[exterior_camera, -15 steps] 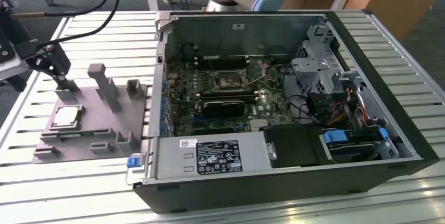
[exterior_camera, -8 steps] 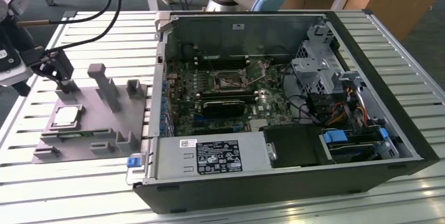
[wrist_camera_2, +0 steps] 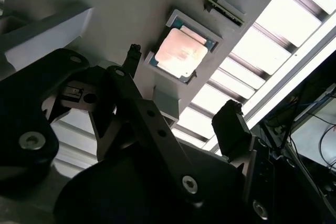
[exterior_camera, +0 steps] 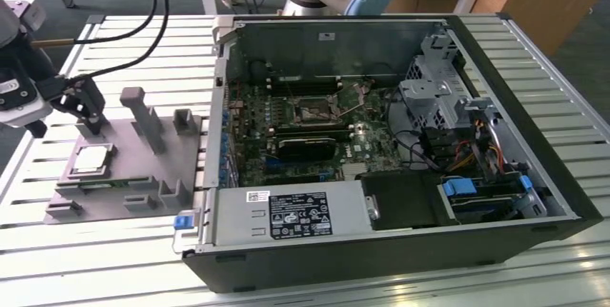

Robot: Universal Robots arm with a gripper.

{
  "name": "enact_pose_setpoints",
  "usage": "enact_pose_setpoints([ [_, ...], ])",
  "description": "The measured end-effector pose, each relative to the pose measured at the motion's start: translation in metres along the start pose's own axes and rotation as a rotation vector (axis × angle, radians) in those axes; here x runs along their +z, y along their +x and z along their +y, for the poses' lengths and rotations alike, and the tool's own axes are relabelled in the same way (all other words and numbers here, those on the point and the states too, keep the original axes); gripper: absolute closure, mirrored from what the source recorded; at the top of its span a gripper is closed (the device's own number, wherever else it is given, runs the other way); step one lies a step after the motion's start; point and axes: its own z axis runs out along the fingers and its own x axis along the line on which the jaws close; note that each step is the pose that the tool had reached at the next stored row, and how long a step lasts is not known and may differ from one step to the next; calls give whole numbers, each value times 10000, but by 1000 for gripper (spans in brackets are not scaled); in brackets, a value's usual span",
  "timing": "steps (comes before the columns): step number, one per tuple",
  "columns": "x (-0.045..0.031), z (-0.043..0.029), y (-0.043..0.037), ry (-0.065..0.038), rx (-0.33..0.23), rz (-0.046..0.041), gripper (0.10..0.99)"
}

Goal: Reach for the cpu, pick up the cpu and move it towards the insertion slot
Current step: 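Pick up the cpu and move it towards the insertion slot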

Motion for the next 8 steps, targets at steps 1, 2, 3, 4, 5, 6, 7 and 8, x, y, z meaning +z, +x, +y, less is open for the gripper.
enact_pose_setpoints([
  [1, 18, -1, 0, 0, 0, -1, 263],
  [2, 33, -1, 0, 0, 1, -1, 263],
  [3, 47, -2, 0, -1, 1, -1, 263],
  [4, 60, -2, 0, -1, 1, -1, 263],
  [5, 75, -3, 0, 0, 1, 0, 263],
  [6, 93, -4, 0, -1, 0, -1, 263],
  [7, 112, -5, 0, -1, 0, -1, 263],
  [8, 130, -6, 0, -1, 0, -1, 263],
])
